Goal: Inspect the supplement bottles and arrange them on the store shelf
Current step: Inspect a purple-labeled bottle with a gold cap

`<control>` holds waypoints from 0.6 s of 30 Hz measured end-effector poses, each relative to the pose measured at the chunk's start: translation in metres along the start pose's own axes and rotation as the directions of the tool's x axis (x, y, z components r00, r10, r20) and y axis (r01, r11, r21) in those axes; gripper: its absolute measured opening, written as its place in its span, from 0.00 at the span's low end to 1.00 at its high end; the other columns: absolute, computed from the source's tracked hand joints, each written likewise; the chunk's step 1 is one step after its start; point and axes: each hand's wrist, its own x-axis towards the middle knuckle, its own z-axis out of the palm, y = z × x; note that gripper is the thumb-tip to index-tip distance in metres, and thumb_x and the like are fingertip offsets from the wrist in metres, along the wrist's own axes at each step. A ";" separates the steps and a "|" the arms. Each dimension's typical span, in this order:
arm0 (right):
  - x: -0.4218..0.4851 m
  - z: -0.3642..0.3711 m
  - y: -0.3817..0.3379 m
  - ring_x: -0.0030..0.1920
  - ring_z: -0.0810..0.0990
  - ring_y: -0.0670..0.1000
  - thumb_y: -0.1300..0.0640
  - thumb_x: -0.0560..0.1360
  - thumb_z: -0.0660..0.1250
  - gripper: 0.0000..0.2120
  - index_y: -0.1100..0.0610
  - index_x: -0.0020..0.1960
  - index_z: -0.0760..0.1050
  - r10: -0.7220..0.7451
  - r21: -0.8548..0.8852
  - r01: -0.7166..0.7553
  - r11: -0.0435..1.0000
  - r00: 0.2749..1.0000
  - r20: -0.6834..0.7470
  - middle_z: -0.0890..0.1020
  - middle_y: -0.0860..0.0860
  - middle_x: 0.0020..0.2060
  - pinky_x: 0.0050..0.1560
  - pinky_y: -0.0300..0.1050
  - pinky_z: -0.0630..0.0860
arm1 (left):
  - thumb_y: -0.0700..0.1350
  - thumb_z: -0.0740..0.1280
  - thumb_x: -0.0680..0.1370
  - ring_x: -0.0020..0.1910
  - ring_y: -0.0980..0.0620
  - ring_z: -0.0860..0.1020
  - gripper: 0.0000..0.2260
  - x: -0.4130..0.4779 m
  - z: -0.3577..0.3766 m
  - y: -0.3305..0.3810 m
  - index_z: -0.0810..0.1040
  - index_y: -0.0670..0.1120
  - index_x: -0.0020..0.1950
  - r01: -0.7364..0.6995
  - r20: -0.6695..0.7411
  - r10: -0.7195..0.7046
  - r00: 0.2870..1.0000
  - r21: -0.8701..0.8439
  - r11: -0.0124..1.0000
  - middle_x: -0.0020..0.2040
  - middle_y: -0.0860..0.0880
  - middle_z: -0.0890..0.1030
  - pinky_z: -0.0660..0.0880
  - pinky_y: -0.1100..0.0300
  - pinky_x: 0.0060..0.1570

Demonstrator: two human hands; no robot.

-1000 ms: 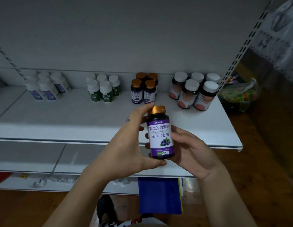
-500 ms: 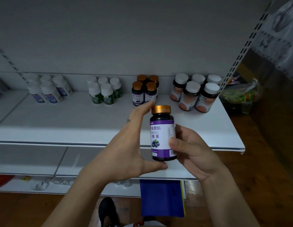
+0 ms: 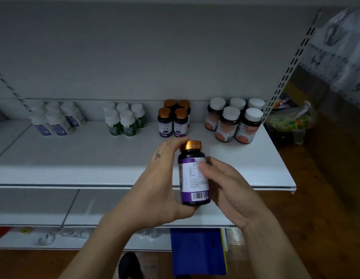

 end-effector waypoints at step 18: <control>0.004 -0.001 0.005 0.56 0.79 0.58 0.50 0.76 0.65 0.19 0.58 0.63 0.78 0.003 0.098 -0.004 0.995 1.000 0.011 0.82 0.60 0.54 0.58 0.57 0.74 | 0.50 0.81 0.61 0.62 0.67 0.67 0.49 -0.004 0.002 -0.006 0.54 0.68 0.71 0.047 -0.013 -0.049 0.999 -0.134 0.990 0.67 0.72 0.61 0.67 0.76 0.57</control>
